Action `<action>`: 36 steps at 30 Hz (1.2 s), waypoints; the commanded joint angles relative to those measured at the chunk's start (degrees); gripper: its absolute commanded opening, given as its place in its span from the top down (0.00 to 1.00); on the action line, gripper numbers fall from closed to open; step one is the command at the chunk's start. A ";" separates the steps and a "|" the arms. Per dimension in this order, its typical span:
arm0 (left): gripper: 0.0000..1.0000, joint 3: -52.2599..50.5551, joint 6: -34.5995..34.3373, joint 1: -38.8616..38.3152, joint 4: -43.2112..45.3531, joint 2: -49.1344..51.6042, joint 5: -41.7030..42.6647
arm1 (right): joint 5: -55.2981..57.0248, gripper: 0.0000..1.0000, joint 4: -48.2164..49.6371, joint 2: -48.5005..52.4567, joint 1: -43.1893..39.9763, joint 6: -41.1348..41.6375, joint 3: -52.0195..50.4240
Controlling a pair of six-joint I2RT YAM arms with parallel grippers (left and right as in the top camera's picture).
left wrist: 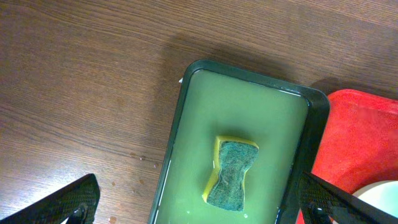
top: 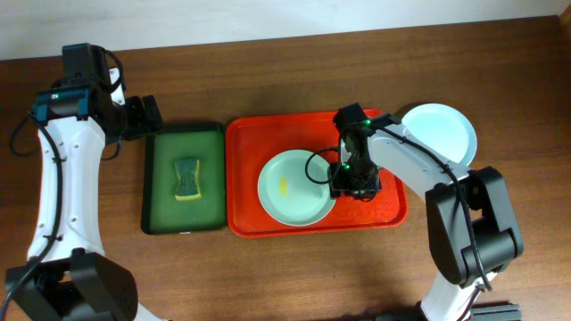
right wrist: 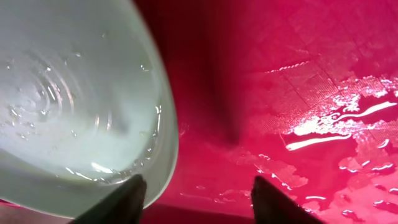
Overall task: Clean dirty plates on tray and stack at the side
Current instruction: 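Grip the remaining pale blue plate rim with the right gripper, then lower left gripper and grasp the sponge in green tray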
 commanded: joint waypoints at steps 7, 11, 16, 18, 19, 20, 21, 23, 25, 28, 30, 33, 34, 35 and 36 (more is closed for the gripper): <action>0.01 0.24 -0.48 0.09 0.09 -0.37 0.24 | -0.52 0.19 0.00 -1.27 0.04 0.48 -0.44; 0.01 0.24 -0.48 0.09 0.09 -0.37 0.24 | -0.50 0.78 -0.02 -1.27 0.04 0.50 -0.46; 0.01 0.24 -0.48 0.09 0.09 -0.37 0.24 | -0.48 0.82 1.53 -0.85 0.07 1.79 -0.52; 0.01 0.24 -0.48 0.09 0.09 -0.37 0.24 | -0.55 0.67 2.86 -0.85 0.07 2.03 -0.57; 0.01 0.24 -0.50 0.09 0.11 -0.37 0.26 | -0.55 0.60 3.28 -0.85 0.04 2.03 -0.57; 0.01 0.24 -0.50 0.04 0.11 -0.37 0.26 | -0.52 0.54 3.76 -0.85 0.04 2.01 -0.57; 0.01 0.24 -0.50 0.04 0.11 -0.37 0.26 | -0.50 0.53 4.26 -0.85 0.04 2.01 -0.57; 0.01 0.24 -0.50 0.04 0.44 -0.37 0.31 | -0.52 0.48 4.72 -0.85 0.04 2.01 -0.57; 0.01 0.24 -0.50 0.04 0.37 -0.37 5.51 | -1.73 0.36 5.60 -0.85 0.04 1.99 -0.57; 0.00 -0.09 -0.46 -0.26 -2.71 -0.28 12.09 | -4.79 0.02 8.22 -0.85 0.04 1.99 -0.57; 0.15 -3.19 0.28 -2.64 -3.32 -0.26 12.00 | -5.01 0.31 8.22 -0.85 0.04 1.99 -0.72; 0.25 -9.05 2.75 -6.40 -2.58 -0.20 8.33 | -5.01 0.64 8.24 -0.85 0.04 1.99 -1.20; 0.27 -12.26 2.75 -8.31 -1.14 -0.07 5.57 | -5.01 0.66 8.50 -0.85 0.04 1.99 -1.38; 0.27 -13.60 2.75 -9.03 -0.22 0.00 4.81 | -5.01 0.68 8.68 -0.85 0.04 1.99 -1.38; 0.26 -14.93 2.80 -9.68 0.83 0.07 4.20 | -5.01 0.69 8.79 -0.85 0.07 1.99 -1.38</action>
